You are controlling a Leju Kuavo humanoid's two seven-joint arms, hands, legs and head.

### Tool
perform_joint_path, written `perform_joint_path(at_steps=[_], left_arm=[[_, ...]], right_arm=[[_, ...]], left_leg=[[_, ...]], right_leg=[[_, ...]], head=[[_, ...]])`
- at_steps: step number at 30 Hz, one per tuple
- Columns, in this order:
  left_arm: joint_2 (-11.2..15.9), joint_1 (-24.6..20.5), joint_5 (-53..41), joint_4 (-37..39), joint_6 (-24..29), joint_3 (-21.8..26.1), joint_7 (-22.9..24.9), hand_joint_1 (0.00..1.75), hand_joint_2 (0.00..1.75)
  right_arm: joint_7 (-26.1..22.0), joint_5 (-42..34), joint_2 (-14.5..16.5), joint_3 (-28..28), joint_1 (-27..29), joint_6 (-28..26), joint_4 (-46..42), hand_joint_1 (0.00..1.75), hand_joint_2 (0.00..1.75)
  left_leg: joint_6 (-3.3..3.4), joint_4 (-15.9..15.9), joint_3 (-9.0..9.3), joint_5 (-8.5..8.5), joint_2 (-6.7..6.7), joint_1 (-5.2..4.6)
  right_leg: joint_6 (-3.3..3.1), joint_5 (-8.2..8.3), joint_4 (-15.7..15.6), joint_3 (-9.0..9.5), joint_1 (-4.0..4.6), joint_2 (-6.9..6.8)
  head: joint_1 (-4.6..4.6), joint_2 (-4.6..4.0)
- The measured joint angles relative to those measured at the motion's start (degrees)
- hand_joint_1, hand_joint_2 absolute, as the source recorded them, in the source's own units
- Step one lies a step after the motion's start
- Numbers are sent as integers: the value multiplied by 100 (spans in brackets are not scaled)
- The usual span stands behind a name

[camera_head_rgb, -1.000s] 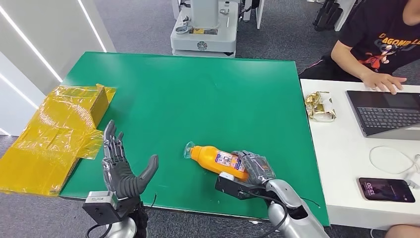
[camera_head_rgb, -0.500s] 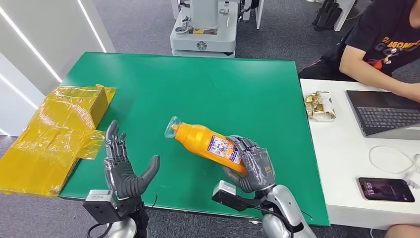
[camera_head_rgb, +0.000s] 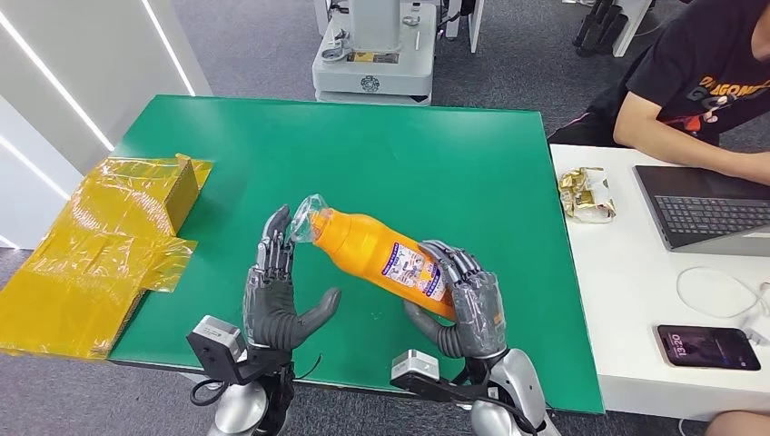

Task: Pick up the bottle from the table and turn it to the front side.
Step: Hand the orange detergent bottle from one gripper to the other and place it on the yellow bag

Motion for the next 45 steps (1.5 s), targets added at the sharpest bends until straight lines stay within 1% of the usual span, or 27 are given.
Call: perform_joint_path(at_steps=[6,13,20,27,31,39,40,43,44,45], left_arm=[[37,-172,80,81,-204,-119,63,0,175],[39,-349,227,119,-372,-155,64,0,175],[39,-474,351,199,-448,-165,64,0,175],[39,-527,401,209,-448,-158,55,0,175],[41,-521,404,210,-446,-142,51,0,175],[42,-423,412,210,-379,-64,-1,0,175],[42,-415,419,210,-370,-53,-15,8,175],[42,-391,418,210,-345,-37,-71,139,175],[42,-381,412,210,-334,-35,-97,175,175],[42,-369,407,210,-318,-34,-120,175,175]], right_arm=[[-52,-157,80,99,-200,55,225,175,175],[-56,-133,140,123,-238,162,277,175,175],[-210,-203,238,311,-347,650,357,175,175],[-366,-319,333,452,-487,868,538,175,175],[-414,-341,399,536,-555,1039,634,175,175],[-399,-335,470,601,-708,1543,852,175,175],[-395,-335,479,611,-728,1580,886,175,175],[-381,-335,495,644,-783,1653,984,175,175],[-379,-336,497,650,-802,1680,1015,175,175],[-379,-340,500,655,-823,1703,1044,175,175]], left_leg=[[0,0,1,0,-1,0],[0,0,-1,0,-1,0],[0,0,0,0,0,0],[0,-1,-1,0,0,1],[0,-1,-2,0,-2,0],[0,-1,-1,0,-1,1],[-1,-1,-1,0,-1,1],[-1,-1,-1,0,-1,1],[-1,-1,-1,0,-1,1],[-1,-1,-1,0,-1,1]], right_leg=[[0,0,1,-1,0,0],[0,0,0,-1,0,0],[0,0,1,-2,0,1],[0,0,2,-1,1,1],[0,-1,1,-2,1,0],[0,-1,1,-2,1,1],[0,-1,1,-2,1,1],[-1,-1,1,-2,1,1],[-1,-1,1,-2,1,1],[-1,-1,1,-2,1,1]], head=[[0,0],[2,0],[0,0],[1,0],[1,0],[1,0],[1,0],[0,0],[1,0],[1,0]])
